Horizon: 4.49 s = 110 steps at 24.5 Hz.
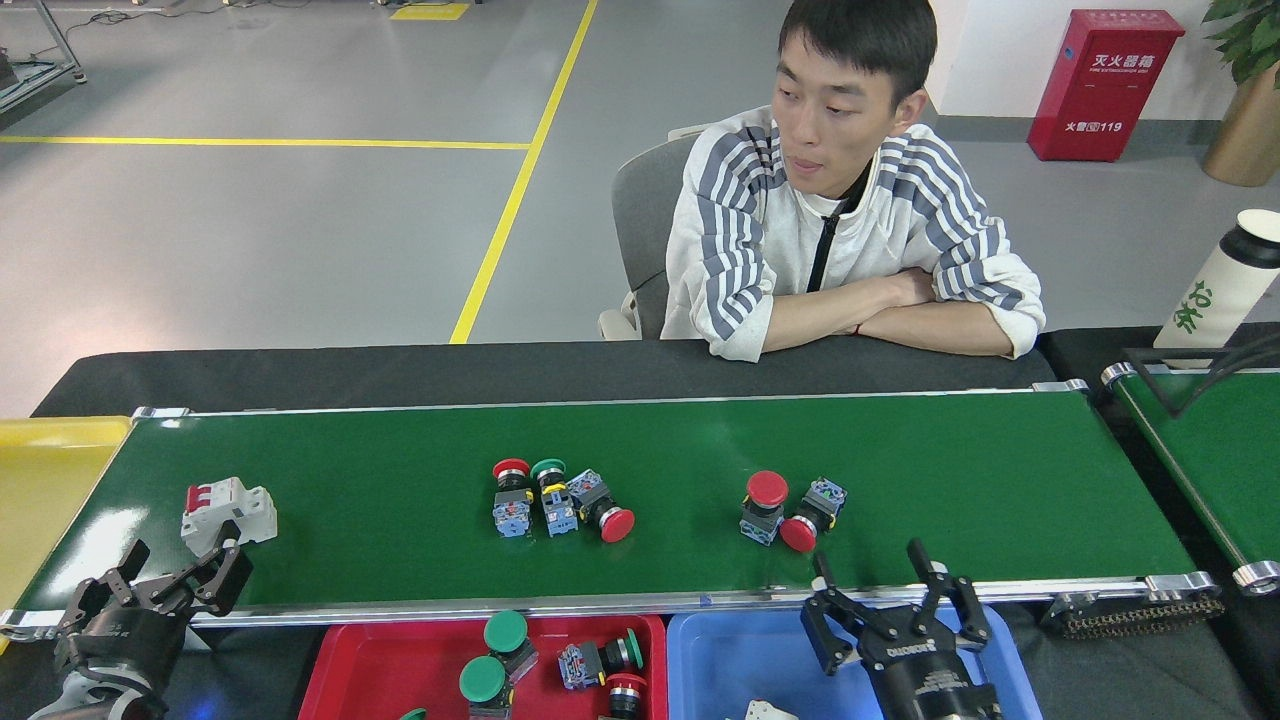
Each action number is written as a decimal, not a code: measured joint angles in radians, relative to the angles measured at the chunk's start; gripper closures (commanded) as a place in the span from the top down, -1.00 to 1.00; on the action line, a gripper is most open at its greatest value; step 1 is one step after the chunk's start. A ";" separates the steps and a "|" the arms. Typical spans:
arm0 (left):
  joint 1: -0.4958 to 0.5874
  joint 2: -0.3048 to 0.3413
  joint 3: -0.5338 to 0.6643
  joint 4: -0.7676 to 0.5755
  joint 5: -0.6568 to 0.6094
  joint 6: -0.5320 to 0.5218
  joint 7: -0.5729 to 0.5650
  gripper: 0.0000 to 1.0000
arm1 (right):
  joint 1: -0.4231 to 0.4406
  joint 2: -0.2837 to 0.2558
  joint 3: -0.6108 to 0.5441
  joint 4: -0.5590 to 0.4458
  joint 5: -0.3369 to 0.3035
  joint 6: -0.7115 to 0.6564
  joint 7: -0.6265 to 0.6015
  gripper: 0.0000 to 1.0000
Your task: Pick switch part from conveyor to tray
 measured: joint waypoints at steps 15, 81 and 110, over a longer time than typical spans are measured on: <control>-0.084 0.059 -0.146 0.120 0.009 -0.007 0.013 -0.84 | -0.241 0.100 0.113 0.318 0.025 0.034 0.074 0.97; 0.247 -0.127 -0.841 -0.667 -0.030 -0.462 -0.165 -0.47 | 0.230 0.023 -0.688 -0.147 -0.071 -0.278 -0.015 0.99; 0.318 -0.292 0.116 -0.667 -0.069 -0.452 -0.170 1.00 | 0.280 0.005 -0.649 -0.164 -0.089 -0.396 -0.012 0.99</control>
